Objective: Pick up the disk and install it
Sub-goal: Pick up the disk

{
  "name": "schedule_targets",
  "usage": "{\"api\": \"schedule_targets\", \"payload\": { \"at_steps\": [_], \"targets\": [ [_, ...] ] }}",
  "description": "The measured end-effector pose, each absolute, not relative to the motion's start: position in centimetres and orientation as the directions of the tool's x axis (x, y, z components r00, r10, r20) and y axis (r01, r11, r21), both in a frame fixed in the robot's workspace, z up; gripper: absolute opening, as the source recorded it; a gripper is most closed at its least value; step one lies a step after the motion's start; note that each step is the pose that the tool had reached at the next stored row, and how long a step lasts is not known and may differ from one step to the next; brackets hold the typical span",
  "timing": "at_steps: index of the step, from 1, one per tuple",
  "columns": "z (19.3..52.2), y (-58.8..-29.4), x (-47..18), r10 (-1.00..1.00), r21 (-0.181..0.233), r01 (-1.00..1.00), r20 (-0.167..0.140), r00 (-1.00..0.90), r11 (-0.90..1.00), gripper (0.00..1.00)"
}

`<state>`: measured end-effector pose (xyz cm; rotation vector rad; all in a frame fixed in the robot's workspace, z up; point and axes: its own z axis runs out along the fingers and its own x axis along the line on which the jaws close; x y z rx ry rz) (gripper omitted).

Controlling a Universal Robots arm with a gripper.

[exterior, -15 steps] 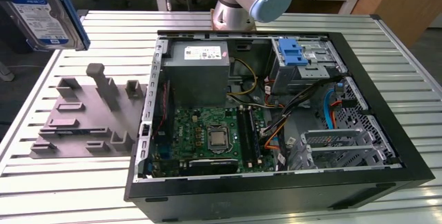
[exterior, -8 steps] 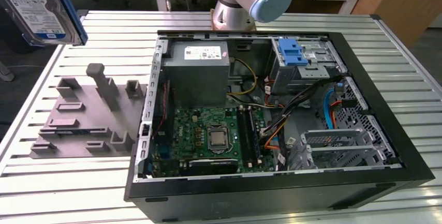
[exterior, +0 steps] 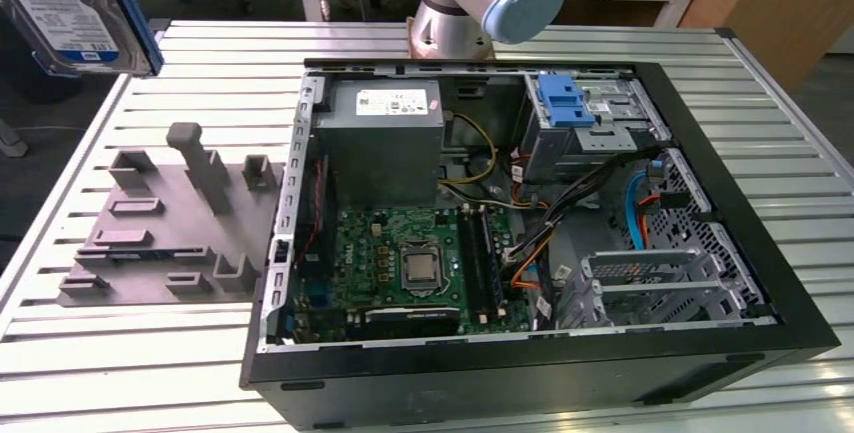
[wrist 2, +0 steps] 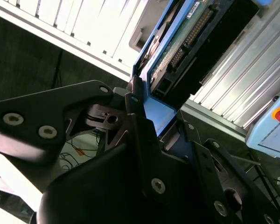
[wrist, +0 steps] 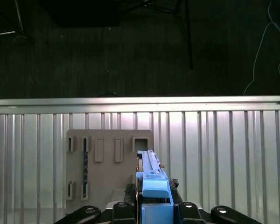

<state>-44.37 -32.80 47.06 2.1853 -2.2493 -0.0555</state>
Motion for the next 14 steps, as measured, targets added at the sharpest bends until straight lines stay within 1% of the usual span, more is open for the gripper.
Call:
{"api": "schedule_targets", "payload": {
  "at_steps": [8,14],
  "targets": [
    [48.4,-32.8,-44.4,-0.999,0.029,-0.999,-0.021,-0.029,0.029,0.36],
    [48.6,-32.8,-44.4,-0.999,0.029,-0.999,-0.021,-0.029,0.029,0.36]
  ]
}}
